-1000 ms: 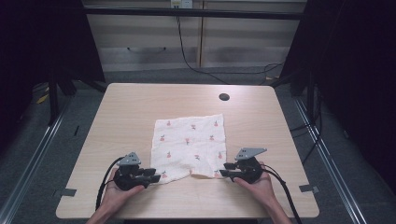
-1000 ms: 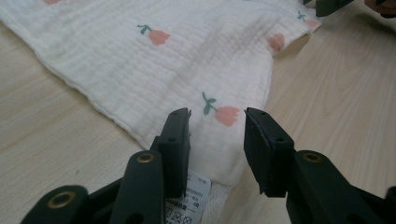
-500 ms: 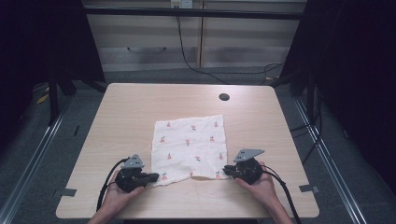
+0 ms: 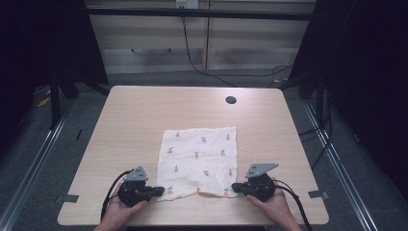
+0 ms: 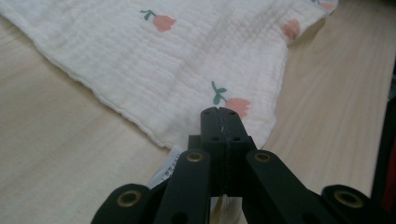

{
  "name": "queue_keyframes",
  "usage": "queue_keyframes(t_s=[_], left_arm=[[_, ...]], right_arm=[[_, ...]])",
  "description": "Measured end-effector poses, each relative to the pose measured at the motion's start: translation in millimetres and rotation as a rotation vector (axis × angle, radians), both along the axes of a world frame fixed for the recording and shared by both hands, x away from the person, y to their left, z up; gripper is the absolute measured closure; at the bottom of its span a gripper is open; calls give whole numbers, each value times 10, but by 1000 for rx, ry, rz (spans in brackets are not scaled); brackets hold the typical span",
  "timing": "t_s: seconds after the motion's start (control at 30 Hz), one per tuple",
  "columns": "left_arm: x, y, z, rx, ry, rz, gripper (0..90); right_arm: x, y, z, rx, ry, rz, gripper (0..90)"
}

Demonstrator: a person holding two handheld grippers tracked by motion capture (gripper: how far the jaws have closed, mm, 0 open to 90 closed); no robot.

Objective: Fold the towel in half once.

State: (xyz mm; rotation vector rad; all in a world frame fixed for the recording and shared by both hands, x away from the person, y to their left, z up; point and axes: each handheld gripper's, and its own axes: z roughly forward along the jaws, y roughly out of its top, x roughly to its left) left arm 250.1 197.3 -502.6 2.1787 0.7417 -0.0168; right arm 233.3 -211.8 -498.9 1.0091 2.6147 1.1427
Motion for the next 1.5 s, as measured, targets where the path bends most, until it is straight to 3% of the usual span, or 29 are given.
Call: queue_keyframes(t_s=[0.27, 0.43, 0.53, 0.6, 0.67, 0.7, 0.77, 0.83, 0.9, 0.97, 1.13, 1.2, 1.3, 1.4, 1.5], left_arm=[[-215, 54, 21, 9, 12, -24, 899], [-289, 79, 25, 6, 24, -44, 898], [-306, 83, 30, 8, 14, -63, 889], [-305, 89, 47, -27, 28, -63, 863], [-281, 113, 84, -57, 14, -54, 849], [-248, 129, 116, -93, 15, -38, 842], [-164, 136, 168, -104, 0, -1, 818], [-58, 136, 190, -111, -12, 16, 748], [98, 96, 192, -77, -41, 46, 746], [249, 62, 191, -109, -31, 66, 710], [549, -82, 147, -80, -28, 76, 693], [650, -115, 99, -79, -9, 86, 683], [714, -149, 27, -72, 1, 97, 682], [692, -192, -16, -24, -12, 81, 676], [682, -180, -36, -38, -17, 97, 690]], right_arm=[[-265, -123, 9, 11, 20, -2, 877], [-374, -137, 18, -9, 0, -1, 877], [-393, -146, 23, -5, 16, -3, 873], [-376, -141, 31, 3, 31, -6, 861], [-362, -135, 57, 36, 34, -2, 839], [-348, -139, 78, 56, 30, 0, 839], [-287, -152, 147, 83, 11, -9, 830], [-165, -166, 218, 83, -19, -32, 811], [-12, -162, 275, 73, -53, -58, 798], [165, -153, 333, 88, -75, -67, 774], [679, -140, 399, 73, -112, -116, 752], [925, -149, 382, 58, -105, -139, 740], [1193, -201, 307, 73, -70, -177, 724], [1380, -253, 245, 86, -52, -224, 720], [1536, -262, 188, 50, -38, -235, 725]])
